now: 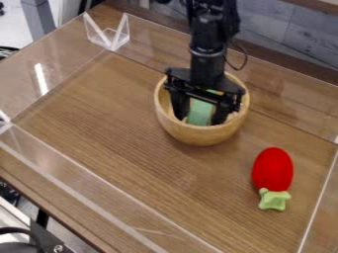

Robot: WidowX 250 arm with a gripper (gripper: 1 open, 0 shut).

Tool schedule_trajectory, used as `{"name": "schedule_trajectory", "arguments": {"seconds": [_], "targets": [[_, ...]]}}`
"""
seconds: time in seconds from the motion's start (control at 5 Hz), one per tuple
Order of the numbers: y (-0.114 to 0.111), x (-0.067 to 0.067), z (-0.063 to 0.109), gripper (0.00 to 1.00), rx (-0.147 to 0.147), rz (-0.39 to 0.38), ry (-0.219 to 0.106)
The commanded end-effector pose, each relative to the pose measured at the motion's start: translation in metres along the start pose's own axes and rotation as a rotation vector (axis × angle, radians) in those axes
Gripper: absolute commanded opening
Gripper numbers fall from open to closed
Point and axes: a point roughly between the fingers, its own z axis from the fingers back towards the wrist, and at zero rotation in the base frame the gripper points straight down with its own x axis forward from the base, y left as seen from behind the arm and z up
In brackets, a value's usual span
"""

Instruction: Remove the green stick from the brown bowl and put it on the table

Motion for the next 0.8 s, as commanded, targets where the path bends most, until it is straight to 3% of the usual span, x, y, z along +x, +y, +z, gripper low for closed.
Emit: {"name": "schedule_trajectory", "arguments": {"seconds": [0.0, 0.2, 0.6], "targets": [[0.005, 0.001, 0.006, 0.00, -0.001, -0.002, -0.045], [0.014, -0.003, 0.008, 1.00, -0.009, 0.011, -0.057], [0.029, 0.018, 0.025, 1.00, -0.015, -0.113, -0.072]]}}
